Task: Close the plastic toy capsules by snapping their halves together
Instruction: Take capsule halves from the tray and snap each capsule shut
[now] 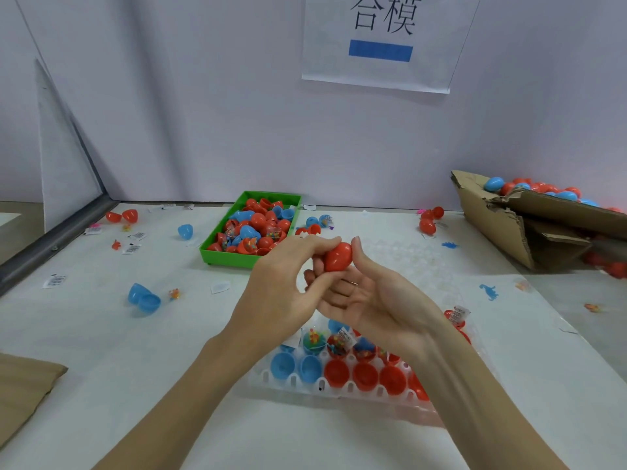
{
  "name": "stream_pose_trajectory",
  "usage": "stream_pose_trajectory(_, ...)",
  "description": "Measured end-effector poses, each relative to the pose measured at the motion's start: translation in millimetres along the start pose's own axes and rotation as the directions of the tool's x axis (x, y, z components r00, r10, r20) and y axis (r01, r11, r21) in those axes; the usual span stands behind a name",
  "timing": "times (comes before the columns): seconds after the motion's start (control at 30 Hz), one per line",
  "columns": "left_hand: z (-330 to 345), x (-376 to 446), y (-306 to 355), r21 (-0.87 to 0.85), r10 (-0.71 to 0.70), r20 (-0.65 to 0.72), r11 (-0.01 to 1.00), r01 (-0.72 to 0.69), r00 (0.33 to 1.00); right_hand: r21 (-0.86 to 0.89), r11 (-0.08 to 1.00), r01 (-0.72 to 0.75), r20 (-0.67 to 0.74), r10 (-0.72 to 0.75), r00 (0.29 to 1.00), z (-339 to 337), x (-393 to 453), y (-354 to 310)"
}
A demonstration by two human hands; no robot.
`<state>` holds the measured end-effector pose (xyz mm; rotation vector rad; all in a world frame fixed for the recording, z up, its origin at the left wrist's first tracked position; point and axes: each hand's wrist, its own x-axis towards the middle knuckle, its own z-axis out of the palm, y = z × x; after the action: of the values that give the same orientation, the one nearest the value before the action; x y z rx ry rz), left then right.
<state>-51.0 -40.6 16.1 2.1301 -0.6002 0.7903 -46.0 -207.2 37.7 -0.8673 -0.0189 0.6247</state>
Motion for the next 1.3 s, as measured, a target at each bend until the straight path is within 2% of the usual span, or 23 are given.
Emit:
stream_pose_trajectory(0.2, 4.7, 0.3, 7.5, 0.044, 0.045, -0.071, 0.998, -0.042, 0.996, 0.047, 0.993, 0.109, -0.030, -0.108, 0.994, 2.6, 3.1, 5.5)
stream_pose_trajectory(0.3, 4.5, 0.5, 9.9, 0.033, 0.022, -0.078, 0.999, -0.020, 0.997, 0.055, 0.990, 0.130, -0.028, -0.128, 0.991, 1.5, 3.0, 6.1)
stream_pose_trajectory(0.5, 3.9, 0.1, 7.3, -0.090, -0.081, -0.013, 0.993, 0.080, 0.997, 0.057, 0.998, 0.037, 0.036, -0.039, 0.999, -0.4, 1.1, 2.1)
stream_pose_trajectory(0.63, 5.3, 0.1, 8.7, -0.152, -0.173, -0.019, 0.974, 0.168, 0.985, 0.046, 0.999, -0.009, 0.092, 0.005, 0.996, -1.5, -1.6, -1.1)
stream_pose_trajectory(0.7, 2.7, 2.1, 7.7, -0.204, -0.198, 0.019, 0.959, 0.198, 0.980, 0.024, 1.000, -0.017, 0.134, 0.013, 0.991, -2.6, -2.8, -4.1)
stream_pose_trajectory(0.8, -5.8, 7.4, 3.7, -0.299, -0.140, 0.154, 0.937, 0.181, 0.978, -0.057, 0.998, 0.028, 0.180, -0.017, 0.983, -4.0, -4.0, -11.2)
stream_pose_trajectory(0.9, -12.8, 10.7, -2.0, -0.299, -0.109, 0.236, 0.937, 0.179, 0.966, -0.179, 0.981, 0.070, 0.182, -0.037, 0.983, -5.9, -3.9, -13.1)
stream_pose_trajectory(1.03, -12.4, 6.4, -4.5, -0.383, -0.159, 0.321, 0.880, 0.281, 0.934, -0.201, 0.976, 0.079, 0.167, -0.045, 0.985, -3.1, -2.2, -8.1)
stream_pose_trajectory(1.17, -9.7, 5.0, -2.3, -0.431, -0.126, 0.340, 0.860, 0.273, 0.932, -0.160, 0.978, 0.137, 0.103, -0.121, 0.987, 0.4, 0.4, -1.7)
stream_pose_trajectory(1.3, -9.6, 5.0, -1.2, -0.394, -0.105, 0.301, 0.891, 0.224, 0.948, -0.178, 0.965, 0.191, 0.083, -0.179, 0.980, 3.2, -0.1, 1.1)
